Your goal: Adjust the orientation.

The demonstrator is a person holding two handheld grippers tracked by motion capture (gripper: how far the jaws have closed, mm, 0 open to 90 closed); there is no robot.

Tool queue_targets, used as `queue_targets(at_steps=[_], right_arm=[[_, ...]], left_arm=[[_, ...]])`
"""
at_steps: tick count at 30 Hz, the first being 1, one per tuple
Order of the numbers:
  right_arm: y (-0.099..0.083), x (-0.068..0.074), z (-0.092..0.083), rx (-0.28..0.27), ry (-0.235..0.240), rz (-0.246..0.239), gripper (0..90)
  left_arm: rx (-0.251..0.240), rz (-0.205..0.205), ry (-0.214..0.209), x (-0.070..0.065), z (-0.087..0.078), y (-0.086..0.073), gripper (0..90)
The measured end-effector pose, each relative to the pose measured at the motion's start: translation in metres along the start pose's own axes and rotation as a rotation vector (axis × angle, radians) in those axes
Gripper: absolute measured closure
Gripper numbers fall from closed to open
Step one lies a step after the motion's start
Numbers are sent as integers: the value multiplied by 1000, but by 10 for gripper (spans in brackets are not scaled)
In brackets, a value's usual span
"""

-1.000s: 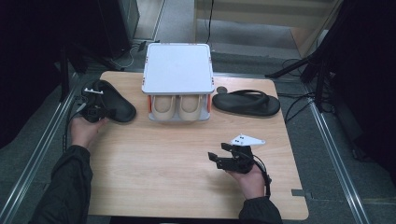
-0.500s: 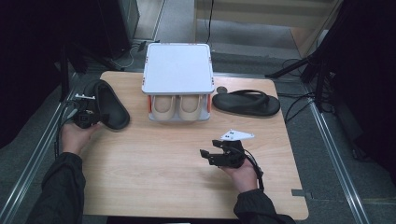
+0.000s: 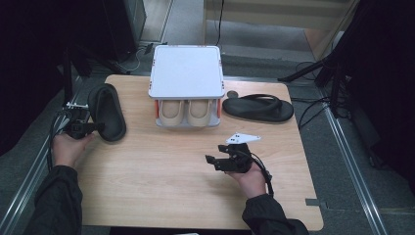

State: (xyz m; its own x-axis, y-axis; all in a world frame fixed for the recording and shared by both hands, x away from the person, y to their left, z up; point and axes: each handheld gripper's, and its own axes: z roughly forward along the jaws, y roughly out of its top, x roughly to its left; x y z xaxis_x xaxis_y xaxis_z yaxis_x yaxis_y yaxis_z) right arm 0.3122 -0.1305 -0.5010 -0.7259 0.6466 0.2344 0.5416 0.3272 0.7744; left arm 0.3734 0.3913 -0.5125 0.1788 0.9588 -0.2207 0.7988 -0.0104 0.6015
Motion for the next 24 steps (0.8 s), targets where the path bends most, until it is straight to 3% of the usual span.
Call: queue_targets(at_steps=[7, 14, 16, 21, 24], right_arm=[[2, 0, 3, -6, 12, 4, 332], [4, 1, 5, 10, 14, -2, 331], [4, 1, 5, 11, 14, -4, 331], [2, 2, 3, 13, 9, 3, 331], [0, 2, 0, 10, 1, 4, 330]], left_arm=[[-11, -12, -28, 2, -3, -3, 819], [-20, -6, -34, -4, -12, 5, 638], [-24, -12, -43, -4, -16, 8, 604], [-46, -14, -15, 1, -20, 14, 450], [-51, -25, -23, 5, -20, 17, 409]])
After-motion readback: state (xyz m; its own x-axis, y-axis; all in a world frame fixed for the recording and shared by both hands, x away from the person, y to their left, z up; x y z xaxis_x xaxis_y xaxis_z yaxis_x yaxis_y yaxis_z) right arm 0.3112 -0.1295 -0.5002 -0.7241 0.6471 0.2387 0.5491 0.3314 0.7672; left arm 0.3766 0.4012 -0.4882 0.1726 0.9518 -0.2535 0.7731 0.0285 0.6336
